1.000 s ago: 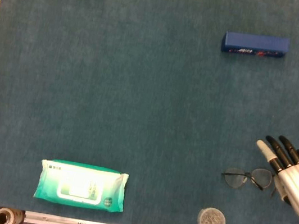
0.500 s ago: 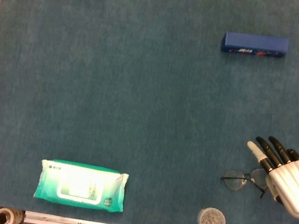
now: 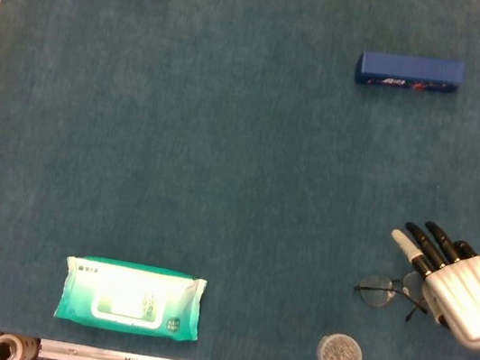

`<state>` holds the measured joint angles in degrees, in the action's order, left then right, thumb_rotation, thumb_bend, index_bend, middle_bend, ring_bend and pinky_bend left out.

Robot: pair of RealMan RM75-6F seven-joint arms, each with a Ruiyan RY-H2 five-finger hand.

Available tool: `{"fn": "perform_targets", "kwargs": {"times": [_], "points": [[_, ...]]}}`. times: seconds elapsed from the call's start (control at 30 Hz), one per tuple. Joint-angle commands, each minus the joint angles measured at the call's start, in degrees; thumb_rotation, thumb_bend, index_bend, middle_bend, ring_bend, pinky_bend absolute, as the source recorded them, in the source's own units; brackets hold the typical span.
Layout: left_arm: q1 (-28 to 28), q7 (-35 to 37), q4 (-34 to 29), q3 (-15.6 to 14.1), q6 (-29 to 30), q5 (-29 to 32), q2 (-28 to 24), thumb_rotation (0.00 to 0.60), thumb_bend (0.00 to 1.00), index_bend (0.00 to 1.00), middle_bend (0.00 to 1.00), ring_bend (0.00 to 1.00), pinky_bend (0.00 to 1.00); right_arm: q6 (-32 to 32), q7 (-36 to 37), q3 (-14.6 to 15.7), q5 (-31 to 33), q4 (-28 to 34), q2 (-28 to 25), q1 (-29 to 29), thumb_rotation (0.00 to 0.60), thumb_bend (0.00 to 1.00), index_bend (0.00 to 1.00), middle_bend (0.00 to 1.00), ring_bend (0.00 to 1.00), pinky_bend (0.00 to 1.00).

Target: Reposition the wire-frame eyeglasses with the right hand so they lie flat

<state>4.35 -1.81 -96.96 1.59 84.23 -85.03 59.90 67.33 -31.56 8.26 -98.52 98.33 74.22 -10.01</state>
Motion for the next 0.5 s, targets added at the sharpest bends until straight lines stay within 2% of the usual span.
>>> {"fn": "perform_targets", "kwargs": {"times": [0.03,0.5], "points": [[0.0,0.0,0.0,0.0,0.0,-0.1,0.0,0.600,0.19,0.56,0.51,0.36,0.44,-0.2,0.0,0.0,0.2,-0.2,0.2,-0.1,0.600,0.54,0.00,0.10,0.09,0.34],[0.0,-0.1,0.1,0.0,-0.1,0.1,0.0,0.600,0.19,0.56,0.51,0.36,0.44,0.6,1.0,0.3,0.1,-0.5,0.3,-0.3,0.600,0.54,0.00,0.10,0.09,0.34]]}}
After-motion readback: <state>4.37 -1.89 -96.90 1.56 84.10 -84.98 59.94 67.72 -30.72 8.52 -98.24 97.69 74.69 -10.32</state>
